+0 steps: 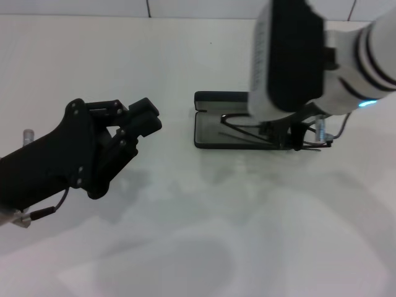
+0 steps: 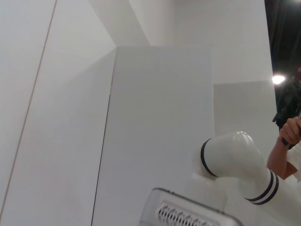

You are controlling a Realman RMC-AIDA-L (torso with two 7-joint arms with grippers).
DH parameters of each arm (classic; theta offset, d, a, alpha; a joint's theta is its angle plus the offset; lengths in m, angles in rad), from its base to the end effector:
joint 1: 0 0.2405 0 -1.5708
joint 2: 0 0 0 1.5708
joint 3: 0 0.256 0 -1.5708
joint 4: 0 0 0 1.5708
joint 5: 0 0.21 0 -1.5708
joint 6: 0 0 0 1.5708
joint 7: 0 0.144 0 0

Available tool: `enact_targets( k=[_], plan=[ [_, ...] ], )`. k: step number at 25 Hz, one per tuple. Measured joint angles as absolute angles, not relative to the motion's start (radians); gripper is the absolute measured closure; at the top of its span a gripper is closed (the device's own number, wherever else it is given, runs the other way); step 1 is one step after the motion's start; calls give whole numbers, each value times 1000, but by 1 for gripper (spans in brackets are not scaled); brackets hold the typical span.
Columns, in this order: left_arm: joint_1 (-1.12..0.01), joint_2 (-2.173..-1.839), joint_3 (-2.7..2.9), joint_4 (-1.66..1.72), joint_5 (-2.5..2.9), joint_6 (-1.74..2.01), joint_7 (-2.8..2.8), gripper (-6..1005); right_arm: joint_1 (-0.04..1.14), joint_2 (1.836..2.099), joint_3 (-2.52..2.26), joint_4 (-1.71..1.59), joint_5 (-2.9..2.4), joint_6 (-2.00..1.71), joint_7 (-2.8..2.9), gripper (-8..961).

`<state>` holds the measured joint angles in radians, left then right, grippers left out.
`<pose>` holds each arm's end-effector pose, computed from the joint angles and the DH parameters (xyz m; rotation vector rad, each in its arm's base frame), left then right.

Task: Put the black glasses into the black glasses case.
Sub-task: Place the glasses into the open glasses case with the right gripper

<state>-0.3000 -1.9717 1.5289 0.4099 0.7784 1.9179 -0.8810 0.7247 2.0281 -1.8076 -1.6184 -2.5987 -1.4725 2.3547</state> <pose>-0.2420 0.2386 0.0164 -2.4159 -0.1753 -1.6224 0.0690 0.3362 -0.0349 -2.7260 -0.2343 -0.6097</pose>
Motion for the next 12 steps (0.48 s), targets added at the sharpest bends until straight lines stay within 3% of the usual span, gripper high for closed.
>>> enact_targets(
  k=[12],
  plan=[
    [-301, -1983, 1517, 410, 779, 1916, -868, 883, 774, 2028, -2005, -1451, -2726, -1259, 2359, 835]
  ],
)
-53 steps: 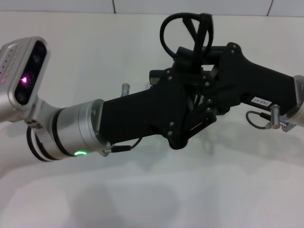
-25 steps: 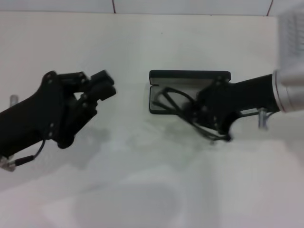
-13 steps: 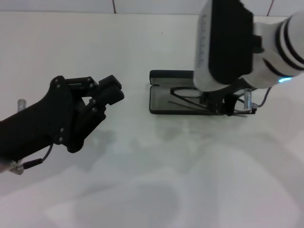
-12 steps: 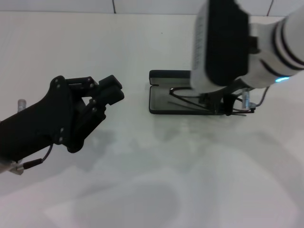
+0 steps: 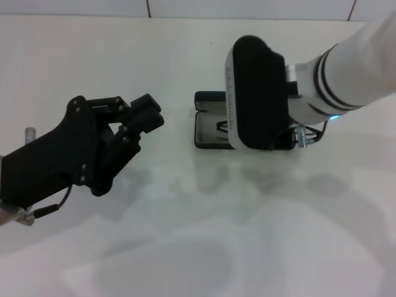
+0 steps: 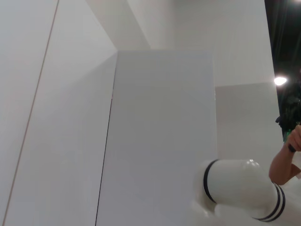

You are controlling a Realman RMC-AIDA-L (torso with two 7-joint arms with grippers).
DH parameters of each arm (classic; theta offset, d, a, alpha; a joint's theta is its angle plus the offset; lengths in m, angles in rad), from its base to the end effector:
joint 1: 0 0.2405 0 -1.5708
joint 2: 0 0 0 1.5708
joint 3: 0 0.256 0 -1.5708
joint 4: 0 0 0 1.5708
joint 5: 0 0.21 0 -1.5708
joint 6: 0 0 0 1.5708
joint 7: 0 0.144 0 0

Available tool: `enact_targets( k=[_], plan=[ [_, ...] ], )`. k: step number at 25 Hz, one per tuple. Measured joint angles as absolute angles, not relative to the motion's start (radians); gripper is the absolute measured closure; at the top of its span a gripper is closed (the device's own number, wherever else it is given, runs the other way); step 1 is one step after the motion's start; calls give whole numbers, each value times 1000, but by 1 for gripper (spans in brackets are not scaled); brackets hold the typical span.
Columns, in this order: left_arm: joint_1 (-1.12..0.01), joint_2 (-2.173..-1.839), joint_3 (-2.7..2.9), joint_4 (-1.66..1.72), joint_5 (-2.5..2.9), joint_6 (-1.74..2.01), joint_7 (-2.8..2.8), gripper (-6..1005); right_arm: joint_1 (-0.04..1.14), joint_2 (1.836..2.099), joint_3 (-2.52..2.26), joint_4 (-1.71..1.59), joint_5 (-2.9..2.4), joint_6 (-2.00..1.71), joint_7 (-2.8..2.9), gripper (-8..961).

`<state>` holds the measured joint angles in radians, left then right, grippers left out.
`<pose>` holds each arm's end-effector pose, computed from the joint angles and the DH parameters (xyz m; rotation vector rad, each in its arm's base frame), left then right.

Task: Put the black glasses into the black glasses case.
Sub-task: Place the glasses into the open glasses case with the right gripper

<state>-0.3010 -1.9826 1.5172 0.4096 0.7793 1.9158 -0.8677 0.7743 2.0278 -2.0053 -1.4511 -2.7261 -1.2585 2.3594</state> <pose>-0.2400 0.2395 0.0145 -2.3955 -0.1615 -1.6269 0.0819 0.3488 -0.0755 -2.6111 -0.4500 -0.7367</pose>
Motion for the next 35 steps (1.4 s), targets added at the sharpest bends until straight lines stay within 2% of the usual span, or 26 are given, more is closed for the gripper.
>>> enact_targets(
  k=[35],
  plan=[
    [-313, -1985, 1517, 396, 779, 1916, -857, 882, 760, 2028, -2139, -1333, -2851, -1008, 2416, 833]
  ],
)
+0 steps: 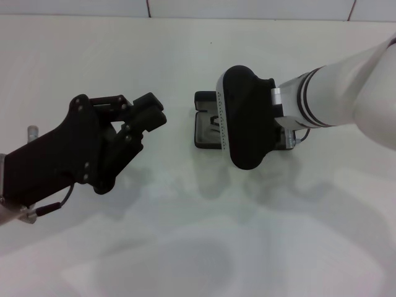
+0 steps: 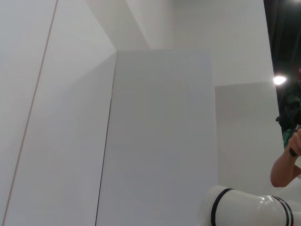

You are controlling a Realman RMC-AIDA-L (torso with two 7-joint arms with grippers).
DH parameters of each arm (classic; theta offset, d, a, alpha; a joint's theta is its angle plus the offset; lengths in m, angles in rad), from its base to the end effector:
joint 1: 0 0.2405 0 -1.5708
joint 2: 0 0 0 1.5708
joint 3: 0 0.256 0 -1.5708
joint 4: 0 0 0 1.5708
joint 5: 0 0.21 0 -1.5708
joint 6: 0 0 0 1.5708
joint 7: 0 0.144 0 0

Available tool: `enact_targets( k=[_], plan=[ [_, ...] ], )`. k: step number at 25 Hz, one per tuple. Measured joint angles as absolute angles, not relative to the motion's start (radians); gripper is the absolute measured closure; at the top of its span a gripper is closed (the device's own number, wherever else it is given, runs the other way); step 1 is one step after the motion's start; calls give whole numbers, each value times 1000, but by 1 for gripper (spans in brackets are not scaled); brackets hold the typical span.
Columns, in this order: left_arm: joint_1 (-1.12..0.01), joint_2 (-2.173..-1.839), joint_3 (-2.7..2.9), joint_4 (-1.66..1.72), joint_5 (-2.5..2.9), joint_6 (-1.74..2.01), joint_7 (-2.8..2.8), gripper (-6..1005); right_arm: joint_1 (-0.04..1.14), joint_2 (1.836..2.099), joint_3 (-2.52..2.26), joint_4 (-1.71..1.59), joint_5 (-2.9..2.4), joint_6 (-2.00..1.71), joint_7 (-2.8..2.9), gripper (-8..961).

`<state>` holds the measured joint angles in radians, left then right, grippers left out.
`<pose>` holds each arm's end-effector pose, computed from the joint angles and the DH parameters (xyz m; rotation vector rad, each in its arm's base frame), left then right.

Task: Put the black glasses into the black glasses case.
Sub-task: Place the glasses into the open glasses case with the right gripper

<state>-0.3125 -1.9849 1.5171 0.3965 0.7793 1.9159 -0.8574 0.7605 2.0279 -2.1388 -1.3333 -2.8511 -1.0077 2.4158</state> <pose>-0.2389 0.2412 0.0130 -2.3954 -0.1546 -1.6257 0.0983 0.3601 -0.1000 -2.4845 -0.5723 -0.7103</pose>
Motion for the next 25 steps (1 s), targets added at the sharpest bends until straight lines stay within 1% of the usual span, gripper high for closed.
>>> enact_targets(
  k=[25],
  plan=[
    [-313, -1989, 1515, 386, 779, 1911, -854, 882, 748, 2028, -2181, -1310, -2886, -919, 2414, 833]
  ],
)
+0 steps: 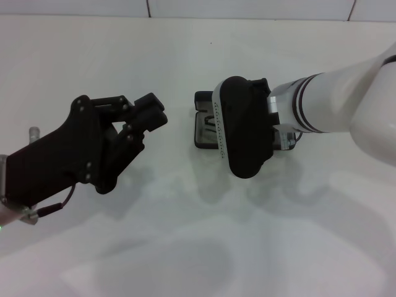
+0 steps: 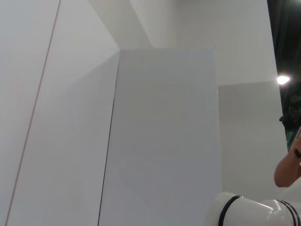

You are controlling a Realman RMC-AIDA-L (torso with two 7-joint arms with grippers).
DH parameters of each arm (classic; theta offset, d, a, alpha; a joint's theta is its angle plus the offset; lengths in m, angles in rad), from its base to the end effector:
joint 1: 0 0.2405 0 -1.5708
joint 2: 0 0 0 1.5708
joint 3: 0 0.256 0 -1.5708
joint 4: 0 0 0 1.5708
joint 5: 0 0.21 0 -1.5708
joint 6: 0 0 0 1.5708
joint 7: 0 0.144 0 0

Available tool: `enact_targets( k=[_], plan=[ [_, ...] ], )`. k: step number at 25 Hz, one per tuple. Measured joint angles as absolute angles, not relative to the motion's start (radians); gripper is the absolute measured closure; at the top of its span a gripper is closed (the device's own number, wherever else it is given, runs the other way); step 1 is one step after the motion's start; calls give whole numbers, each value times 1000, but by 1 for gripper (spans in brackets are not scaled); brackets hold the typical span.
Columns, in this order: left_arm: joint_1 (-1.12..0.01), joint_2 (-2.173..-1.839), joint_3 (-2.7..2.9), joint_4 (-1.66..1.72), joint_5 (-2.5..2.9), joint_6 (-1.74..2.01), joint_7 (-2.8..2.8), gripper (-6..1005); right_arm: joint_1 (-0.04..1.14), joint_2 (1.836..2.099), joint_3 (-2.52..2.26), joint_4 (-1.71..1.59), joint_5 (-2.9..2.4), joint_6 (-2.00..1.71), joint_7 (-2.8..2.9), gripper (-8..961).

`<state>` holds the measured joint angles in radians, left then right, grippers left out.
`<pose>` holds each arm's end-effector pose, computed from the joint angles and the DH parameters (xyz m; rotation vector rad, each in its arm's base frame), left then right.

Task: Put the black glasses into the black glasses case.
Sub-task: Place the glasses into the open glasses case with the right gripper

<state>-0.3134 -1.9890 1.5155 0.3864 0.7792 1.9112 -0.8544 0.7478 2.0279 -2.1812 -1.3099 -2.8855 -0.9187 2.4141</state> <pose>-0.2398 0.2412 0.0110 -2.3904 -0.1687 -1.6208 0.1007 0.3599 -0.1080 -2.4511 -0.6481 -0.6776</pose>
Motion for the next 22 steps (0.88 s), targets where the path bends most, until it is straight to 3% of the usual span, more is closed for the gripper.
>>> enact_targets(
  k=[15, 22],
  plan=[
    [-311, -1994, 1516, 380, 779, 1911, -844, 882, 744, 2028, -2192, -1304, -2885, -915, 2427, 832],
    [-310, -1994, 1515, 380, 779, 1911, -844, 882, 742, 2028, -2194, -1311, -2889, -914, 2438, 766]
  ],
)
